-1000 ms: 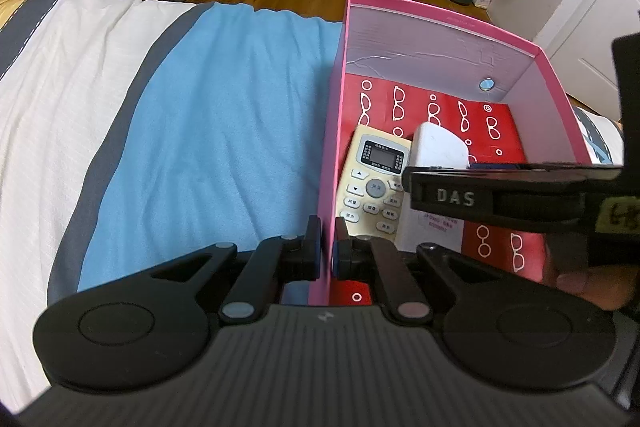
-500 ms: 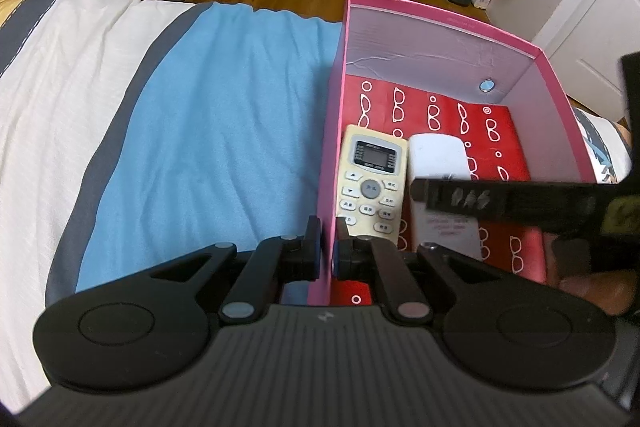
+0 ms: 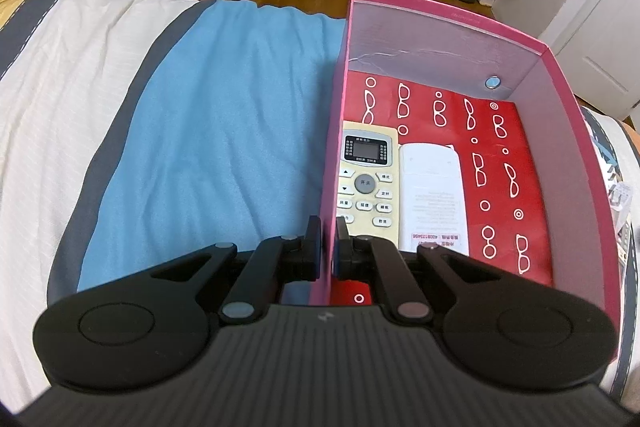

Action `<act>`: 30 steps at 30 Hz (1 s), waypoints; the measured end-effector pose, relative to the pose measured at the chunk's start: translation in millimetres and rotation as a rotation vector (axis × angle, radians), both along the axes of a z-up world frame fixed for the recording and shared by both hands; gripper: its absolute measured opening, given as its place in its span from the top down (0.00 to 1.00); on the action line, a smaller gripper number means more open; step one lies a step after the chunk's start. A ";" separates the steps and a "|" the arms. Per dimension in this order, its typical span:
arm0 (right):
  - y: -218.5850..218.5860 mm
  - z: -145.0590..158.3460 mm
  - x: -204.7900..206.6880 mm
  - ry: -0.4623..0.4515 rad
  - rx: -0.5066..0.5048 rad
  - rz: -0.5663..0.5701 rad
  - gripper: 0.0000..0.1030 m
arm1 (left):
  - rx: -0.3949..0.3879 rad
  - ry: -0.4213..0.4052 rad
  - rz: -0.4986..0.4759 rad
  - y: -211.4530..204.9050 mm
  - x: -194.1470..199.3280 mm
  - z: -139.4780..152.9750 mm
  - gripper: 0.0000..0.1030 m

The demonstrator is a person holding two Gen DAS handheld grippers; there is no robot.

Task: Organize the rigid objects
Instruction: 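Grasp the flat white card-like item with the right gripper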

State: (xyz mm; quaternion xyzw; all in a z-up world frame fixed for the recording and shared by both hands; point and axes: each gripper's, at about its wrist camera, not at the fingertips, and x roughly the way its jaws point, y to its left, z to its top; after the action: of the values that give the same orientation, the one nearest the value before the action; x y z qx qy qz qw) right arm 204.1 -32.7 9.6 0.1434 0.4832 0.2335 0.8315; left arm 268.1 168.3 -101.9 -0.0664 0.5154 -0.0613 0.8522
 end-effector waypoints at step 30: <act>-64.7 -86.3 -9.9 -0.135 -0.457 0.028 0.44 | 0.047 0.028 -0.024 -8.7 2.9 0.6 0.95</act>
State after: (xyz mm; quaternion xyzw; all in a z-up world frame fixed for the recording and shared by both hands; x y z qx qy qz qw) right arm 194.2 -97.4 -76.7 -0.0711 0.4689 0.1386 0.8694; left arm 270.9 159.6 -101.3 -0.0410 0.5292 -0.0588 0.8455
